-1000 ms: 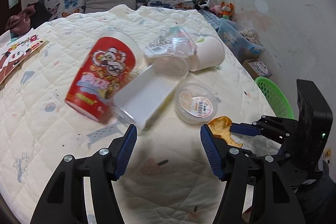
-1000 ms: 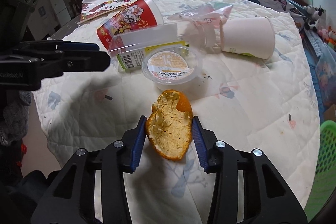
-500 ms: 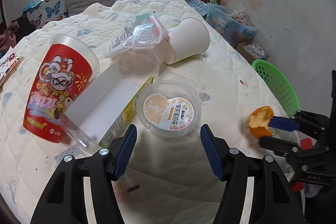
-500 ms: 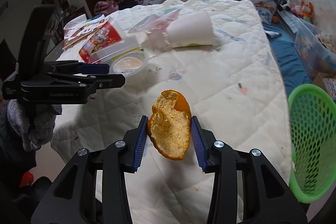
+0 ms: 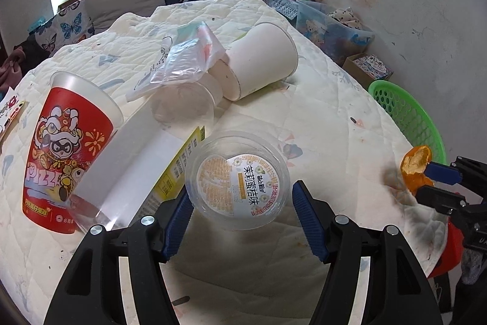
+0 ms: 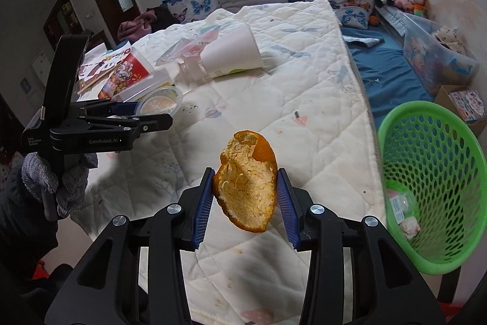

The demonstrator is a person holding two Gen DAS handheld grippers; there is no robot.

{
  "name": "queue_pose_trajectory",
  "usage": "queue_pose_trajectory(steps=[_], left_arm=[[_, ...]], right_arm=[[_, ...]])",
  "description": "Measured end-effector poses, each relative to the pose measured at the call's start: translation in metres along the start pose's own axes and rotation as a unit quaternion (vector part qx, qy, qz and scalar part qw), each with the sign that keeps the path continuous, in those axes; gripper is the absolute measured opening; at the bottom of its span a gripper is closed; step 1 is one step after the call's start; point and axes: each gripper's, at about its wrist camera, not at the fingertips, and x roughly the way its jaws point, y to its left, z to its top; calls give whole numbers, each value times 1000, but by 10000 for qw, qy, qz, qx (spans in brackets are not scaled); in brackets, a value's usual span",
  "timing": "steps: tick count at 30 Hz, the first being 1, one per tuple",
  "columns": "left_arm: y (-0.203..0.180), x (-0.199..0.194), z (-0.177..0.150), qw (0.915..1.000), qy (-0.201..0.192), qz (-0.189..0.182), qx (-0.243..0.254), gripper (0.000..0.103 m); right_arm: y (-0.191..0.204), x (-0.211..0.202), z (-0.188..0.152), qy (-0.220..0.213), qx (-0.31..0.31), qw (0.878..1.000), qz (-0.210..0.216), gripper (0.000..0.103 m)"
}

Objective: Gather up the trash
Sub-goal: 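Grasp the clear round pudding cup with the left tool while the right tool holds the peel, then carry peel and pudding cup to the green basket and open both tools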

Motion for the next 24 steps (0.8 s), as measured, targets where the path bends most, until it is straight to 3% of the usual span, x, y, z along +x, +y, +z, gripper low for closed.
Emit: queue_pose_trajectory(steps=[8, 12, 24], left_arm=[[0, 8, 1, 10000, 69, 61, 21, 65], [-1, 7, 1, 10000, 55, 39, 5, 61], [-30, -22, 8, 9993, -234, -194, 216, 61]], right_arm=[[-13, -7, -3, -66, 206, 9997, -108, 42], [-21, -13, -3, -126, 323, 9992, -179, 42], [-60, -36, -11, -289, 694, 9952, -625, 42]])
